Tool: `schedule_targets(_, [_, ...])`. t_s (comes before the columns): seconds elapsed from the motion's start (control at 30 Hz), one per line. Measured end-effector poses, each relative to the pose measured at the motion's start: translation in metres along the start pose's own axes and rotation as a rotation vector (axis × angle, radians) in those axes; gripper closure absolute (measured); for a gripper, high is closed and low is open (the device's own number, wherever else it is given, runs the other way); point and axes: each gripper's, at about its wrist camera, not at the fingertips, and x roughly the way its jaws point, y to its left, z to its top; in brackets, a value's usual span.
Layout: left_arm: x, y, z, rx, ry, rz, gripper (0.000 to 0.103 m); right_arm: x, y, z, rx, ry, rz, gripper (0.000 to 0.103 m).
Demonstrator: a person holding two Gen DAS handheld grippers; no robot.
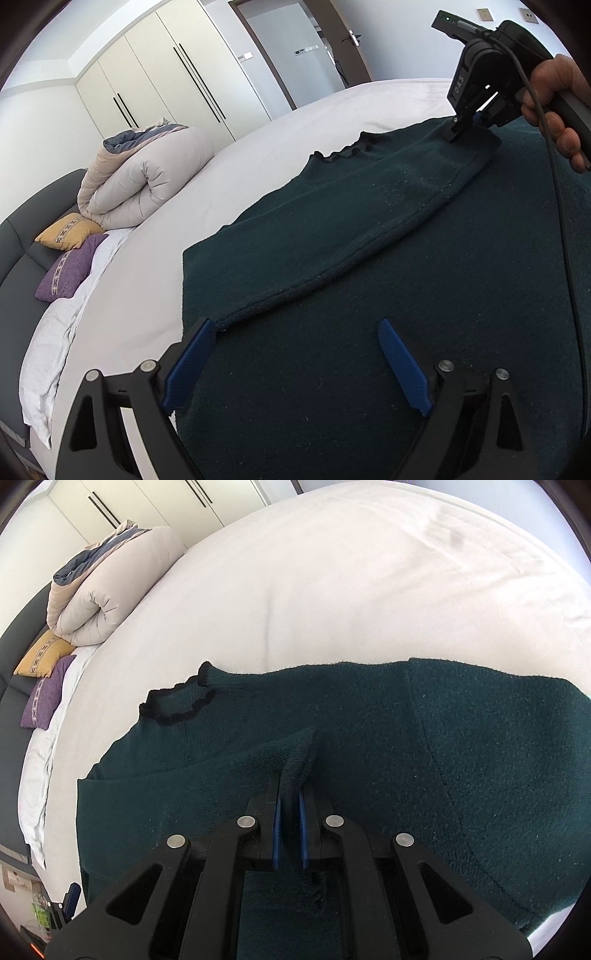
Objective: Fold small clothes
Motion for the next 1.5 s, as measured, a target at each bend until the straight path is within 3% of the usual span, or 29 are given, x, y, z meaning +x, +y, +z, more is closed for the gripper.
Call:
schedule_targets(0.27, [0.002, 0.004, -0.001, -0.014, 0.006, -0.001, 0.007, 0.005, -0.003, -0.008, -0.012, -0.004, 0.008, 0.096])
schedule_targets(0.4, [0.003, 0.004, -0.002, -0.015, 0.006, 0.001, 0.006, -0.006, 0.008, -0.012, -0.051, -0.01, -0.045, 0.096])
schedule_targets(1.13, [0.005, 0.009, -0.003, -0.036, 0.016, -0.008, 0.002, -0.022, -0.008, -0.021, 0.133, 0.017, -0.009, 0.096])
schedule_targets(1.3, [0.007, 0.009, -0.005, -0.04, 0.021, -0.009, 0.0, -0.007, -0.005, -0.021, 0.037, 0.007, -0.059, 0.096])
schedule_targets(1.4, [0.007, 0.01, -0.006, -0.046, 0.023, -0.011, 0.0, -0.013, -0.011, -0.02, 0.054, -0.013, -0.015, 0.094])
schedule_targets(1.5, [0.008, 0.01, -0.006, -0.049, 0.025, -0.014, 0.0, -0.033, -0.014, -0.019, 0.106, -0.056, -0.073, 0.087])
